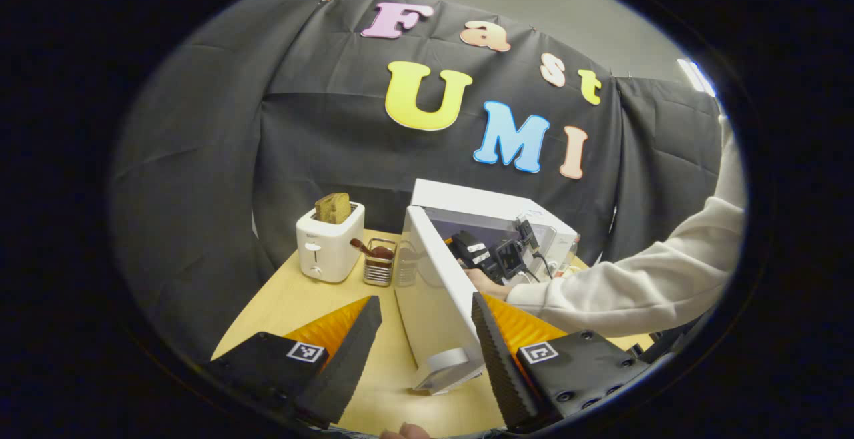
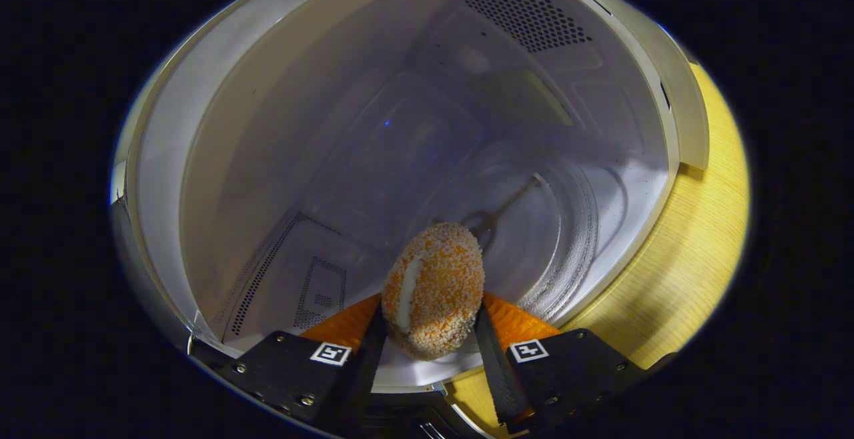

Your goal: Open the microwave oven with the left hand, put the food in, and close the microwave oven.

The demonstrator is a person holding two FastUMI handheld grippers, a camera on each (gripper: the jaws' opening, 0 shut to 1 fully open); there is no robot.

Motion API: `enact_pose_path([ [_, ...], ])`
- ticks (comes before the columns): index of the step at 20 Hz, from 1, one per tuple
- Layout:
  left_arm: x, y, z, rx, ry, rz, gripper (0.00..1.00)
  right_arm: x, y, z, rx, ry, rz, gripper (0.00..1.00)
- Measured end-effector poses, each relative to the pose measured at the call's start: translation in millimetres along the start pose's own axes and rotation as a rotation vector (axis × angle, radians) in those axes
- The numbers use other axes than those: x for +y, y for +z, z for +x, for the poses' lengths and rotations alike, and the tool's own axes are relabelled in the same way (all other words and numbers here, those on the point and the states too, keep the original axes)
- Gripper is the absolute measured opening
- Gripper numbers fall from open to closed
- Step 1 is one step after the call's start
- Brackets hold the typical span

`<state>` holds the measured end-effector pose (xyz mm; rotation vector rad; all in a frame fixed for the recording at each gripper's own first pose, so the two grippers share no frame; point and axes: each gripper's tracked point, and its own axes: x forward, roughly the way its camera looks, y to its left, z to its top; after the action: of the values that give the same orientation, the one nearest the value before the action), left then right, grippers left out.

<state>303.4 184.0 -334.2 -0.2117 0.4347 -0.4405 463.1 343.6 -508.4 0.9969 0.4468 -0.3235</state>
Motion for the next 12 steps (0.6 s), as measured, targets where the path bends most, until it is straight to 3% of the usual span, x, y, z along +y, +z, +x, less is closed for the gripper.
enact_pose_path([
  [5,-1,5,-4,-0.010,0.005,-0.007,0.90,2,-2,-13,0.059,-0.046,0.050,0.79],
  [7,-2,7,-4,-0.014,0.006,0.002,0.90,6,3,-16,0.069,-0.057,0.085,0.95],
  [8,-2,7,-7,-0.018,0.009,0.005,0.90,6,7,-21,0.058,-0.061,0.085,0.98],
  [12,-8,11,-18,-0.037,0.016,-0.018,0.90,5,14,-37,0.059,-0.056,0.030,0.98],
])
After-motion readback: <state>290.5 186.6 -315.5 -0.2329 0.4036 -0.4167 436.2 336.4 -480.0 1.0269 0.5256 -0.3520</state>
